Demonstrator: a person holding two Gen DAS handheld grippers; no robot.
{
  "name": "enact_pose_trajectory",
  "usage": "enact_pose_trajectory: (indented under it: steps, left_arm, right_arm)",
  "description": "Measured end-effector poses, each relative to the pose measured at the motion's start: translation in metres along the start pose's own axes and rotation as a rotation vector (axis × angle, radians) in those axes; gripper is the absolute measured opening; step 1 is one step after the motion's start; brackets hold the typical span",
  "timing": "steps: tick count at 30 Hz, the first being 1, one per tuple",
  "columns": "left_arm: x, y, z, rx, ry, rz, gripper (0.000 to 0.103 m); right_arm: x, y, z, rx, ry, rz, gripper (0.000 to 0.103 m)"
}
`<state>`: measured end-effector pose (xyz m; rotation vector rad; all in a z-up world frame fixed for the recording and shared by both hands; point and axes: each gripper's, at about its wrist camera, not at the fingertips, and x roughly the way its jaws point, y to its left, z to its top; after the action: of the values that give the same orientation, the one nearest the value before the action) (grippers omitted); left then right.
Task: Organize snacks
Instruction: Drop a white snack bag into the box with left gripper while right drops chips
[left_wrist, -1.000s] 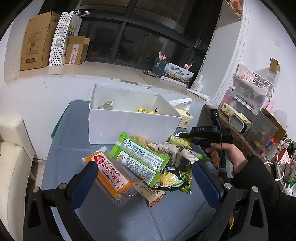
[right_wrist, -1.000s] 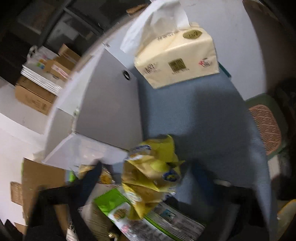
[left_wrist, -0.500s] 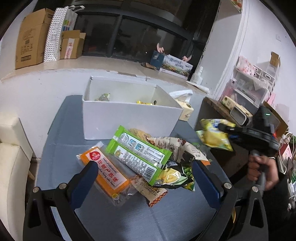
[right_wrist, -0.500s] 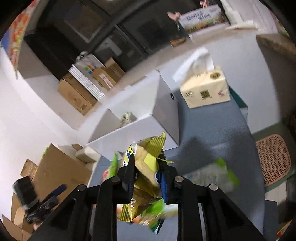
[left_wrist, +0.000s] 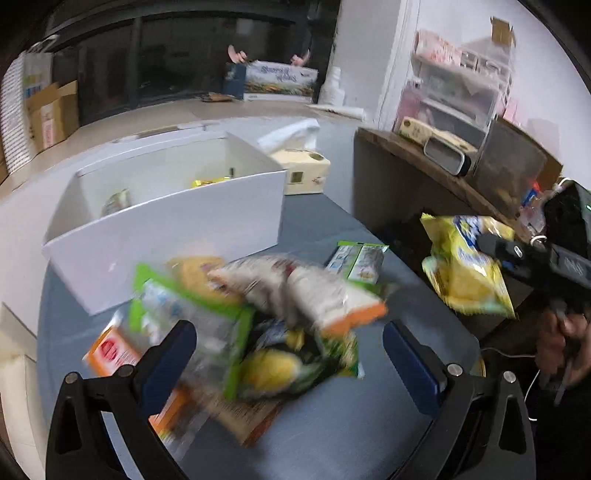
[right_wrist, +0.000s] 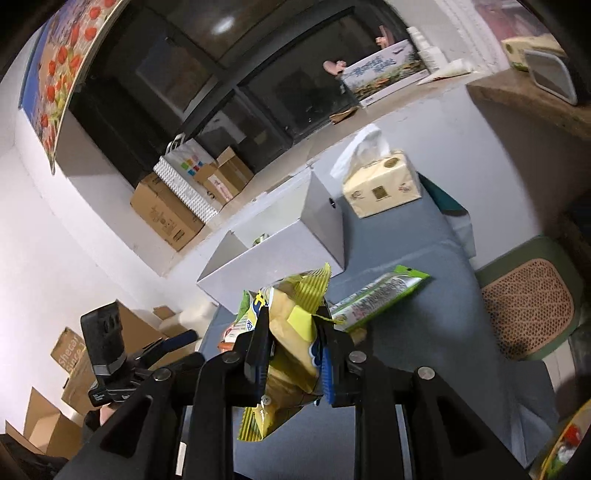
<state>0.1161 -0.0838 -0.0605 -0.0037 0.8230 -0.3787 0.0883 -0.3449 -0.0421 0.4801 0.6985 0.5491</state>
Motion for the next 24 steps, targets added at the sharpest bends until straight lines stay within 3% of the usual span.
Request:
enact_pose_trajectory:
  steps: [6,8,9,10,11,17,24]
  left_arm:
    - [0.076,-0.014,0.046,-0.107,0.193,0.058,0.101]
    - [0.099,-0.012,0.045,-0.119,0.247,0.069,0.062]
    - [0.100,-0.010,0.042,-0.119,0.235,0.087,0.058]
    - [0.095,-0.009,0.040,-0.121,0.210,0.065,0.042]
    - [0.087,-0.006,0.036,-0.129,0.185,0.045,0.039]
    - [0.004,0.006,0.012,-0.087,-0.042,0.015,0.039]
    - [-0.066,0.050,0.009,-0.093,-0.228,0.101,0.039]
  right_arm:
    - [-0.017,-0.003,-0.003,-0.009,-0.037,-0.041,0.024]
    - [-0.022,-0.005,-0.004,-0.002,-0.047,-0.041,0.024]
    - [-0.025,-0.007,-0.004,0.003,-0.051,-0.038,0.024]
    - [-0.028,-0.008,-0.005,0.005,-0.056,-0.038,0.024]
    - [-0.031,-0.008,-0.006,0.003,-0.057,-0.042,0.024]
    - [-0.028,-0.008,-0.008,-0.001,-0.047,-0.028,0.024]
    - [0.010,0.013,-0.001,-0.032,-0.008,0.046,0.024]
